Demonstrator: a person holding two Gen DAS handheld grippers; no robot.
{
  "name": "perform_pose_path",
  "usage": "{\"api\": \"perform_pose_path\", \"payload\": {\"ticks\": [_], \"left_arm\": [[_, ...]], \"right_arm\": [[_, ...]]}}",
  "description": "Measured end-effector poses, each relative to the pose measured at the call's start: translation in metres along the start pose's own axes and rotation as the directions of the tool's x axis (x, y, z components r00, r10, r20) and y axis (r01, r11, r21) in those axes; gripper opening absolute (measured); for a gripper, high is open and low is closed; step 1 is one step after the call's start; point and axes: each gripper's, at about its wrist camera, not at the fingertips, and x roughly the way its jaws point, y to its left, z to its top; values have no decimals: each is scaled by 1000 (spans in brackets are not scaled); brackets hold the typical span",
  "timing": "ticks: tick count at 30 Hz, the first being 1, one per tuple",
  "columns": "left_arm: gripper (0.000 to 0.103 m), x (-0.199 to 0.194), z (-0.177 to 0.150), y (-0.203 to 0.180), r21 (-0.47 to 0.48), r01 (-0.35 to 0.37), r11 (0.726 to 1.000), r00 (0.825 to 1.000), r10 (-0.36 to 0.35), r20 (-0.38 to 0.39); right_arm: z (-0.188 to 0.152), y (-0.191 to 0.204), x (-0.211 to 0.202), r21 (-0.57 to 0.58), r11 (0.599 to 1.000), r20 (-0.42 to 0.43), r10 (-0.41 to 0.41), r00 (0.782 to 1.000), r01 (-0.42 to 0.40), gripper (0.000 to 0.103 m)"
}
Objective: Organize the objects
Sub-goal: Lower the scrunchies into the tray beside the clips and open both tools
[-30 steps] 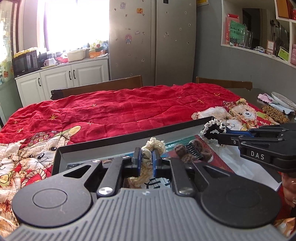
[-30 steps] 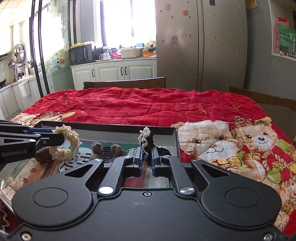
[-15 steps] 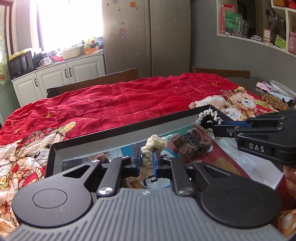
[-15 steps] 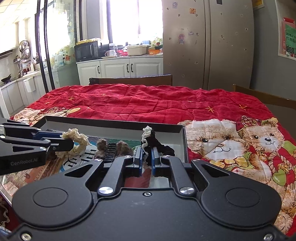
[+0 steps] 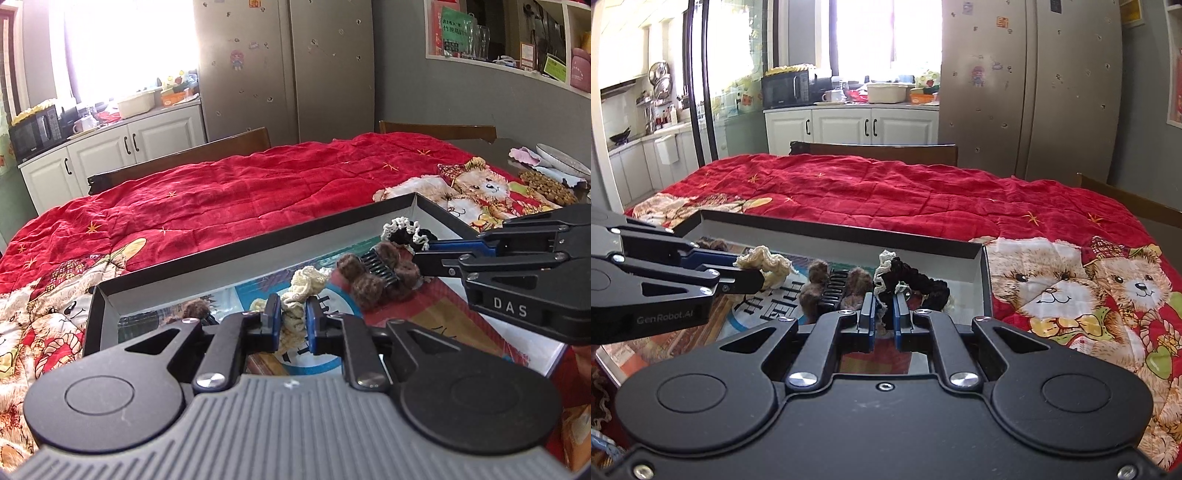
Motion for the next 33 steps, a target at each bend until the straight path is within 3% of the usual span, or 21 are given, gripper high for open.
{"api": "perform_pose_path", "payload": {"ticks": [14, 20, 33], "left_arm": [[30, 3, -3, -3, 24, 2, 1000, 1000, -1, -16], [40, 4, -4, -5, 33, -2, 999, 1000, 3, -20], [40, 4, -3, -5, 35, -3, 999, 1000, 4, -20]], "right_arm": [[-1, 3, 0, -14, 1000, -11, 26, 1000, -26, 9], [-1, 4, 0, -15, 1000, -11, 26, 1000, -26, 10], [-2, 4, 1, -17, 999, -16, 30, 999, -30, 11]]}}
